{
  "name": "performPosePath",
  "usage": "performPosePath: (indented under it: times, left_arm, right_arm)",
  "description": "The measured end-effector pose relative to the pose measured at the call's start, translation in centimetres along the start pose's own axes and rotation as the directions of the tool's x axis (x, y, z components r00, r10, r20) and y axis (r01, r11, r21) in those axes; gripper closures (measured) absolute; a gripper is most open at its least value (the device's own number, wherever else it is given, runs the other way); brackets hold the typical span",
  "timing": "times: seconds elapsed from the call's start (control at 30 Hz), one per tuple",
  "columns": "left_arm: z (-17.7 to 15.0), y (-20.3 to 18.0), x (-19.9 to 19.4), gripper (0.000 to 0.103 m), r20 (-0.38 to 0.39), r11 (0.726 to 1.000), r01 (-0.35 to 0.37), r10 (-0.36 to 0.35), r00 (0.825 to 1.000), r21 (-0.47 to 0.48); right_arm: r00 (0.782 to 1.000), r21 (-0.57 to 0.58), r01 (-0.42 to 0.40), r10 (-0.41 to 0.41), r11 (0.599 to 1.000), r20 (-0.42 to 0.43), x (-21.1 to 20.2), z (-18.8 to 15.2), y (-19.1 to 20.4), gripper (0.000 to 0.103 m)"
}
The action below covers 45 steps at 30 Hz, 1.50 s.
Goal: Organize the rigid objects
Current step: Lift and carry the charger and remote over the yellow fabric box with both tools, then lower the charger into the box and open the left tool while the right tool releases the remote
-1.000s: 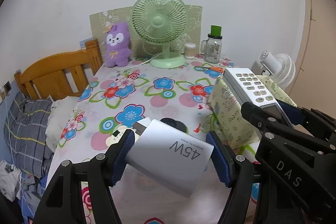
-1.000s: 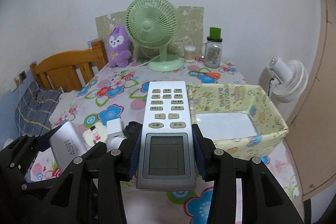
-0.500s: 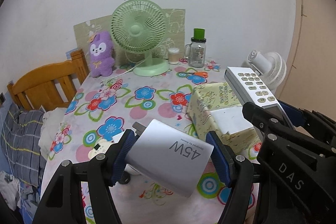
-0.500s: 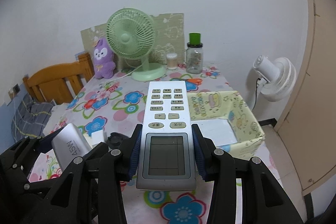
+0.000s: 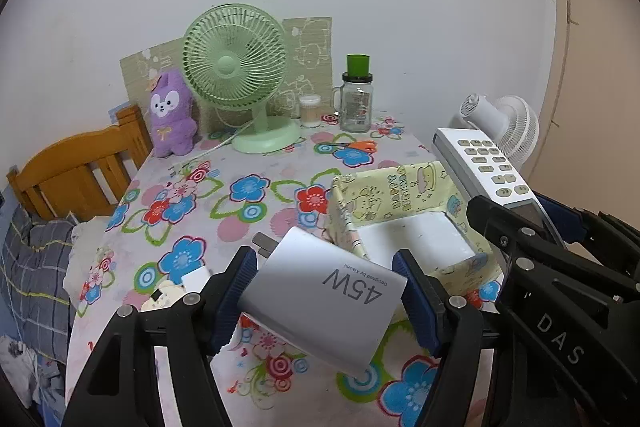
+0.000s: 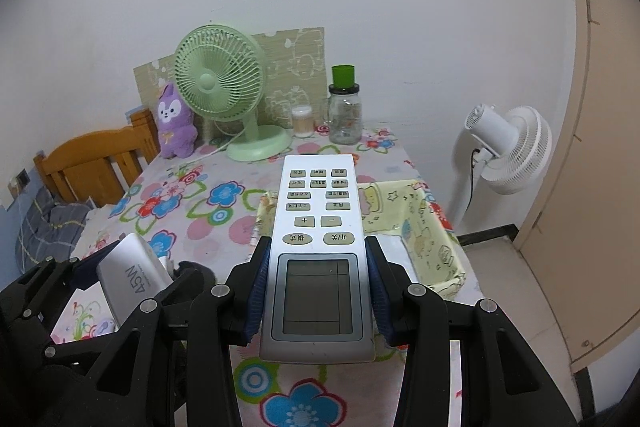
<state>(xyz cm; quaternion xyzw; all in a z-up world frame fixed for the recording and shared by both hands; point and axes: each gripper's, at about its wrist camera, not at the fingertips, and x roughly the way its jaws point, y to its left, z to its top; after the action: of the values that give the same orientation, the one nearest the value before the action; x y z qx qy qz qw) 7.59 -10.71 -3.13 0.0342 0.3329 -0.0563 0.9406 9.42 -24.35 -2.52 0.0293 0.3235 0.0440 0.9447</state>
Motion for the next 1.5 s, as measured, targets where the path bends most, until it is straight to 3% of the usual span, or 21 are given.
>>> performPosePath:
  times: [0.57, 1.5]
  left_arm:
    - [1.7, -3.8, 3.6, 0.031, -0.021, 0.999, 0.026, -0.025, 0.999, 0.039]
    - [1.9, -7.0, 12.6, 0.031, -0.157, 0.992, 0.077, -0.062, 0.986, 0.095]
  right_arm:
    - [0.999, 0.034, 0.013, -0.012, 0.999, -0.034, 3.0, 0.9, -4.2, 0.056]
    - [0.979, 0.042, 0.013, -0.004, 0.999, -0.202, 12.2, 0.9, -7.9, 0.056]
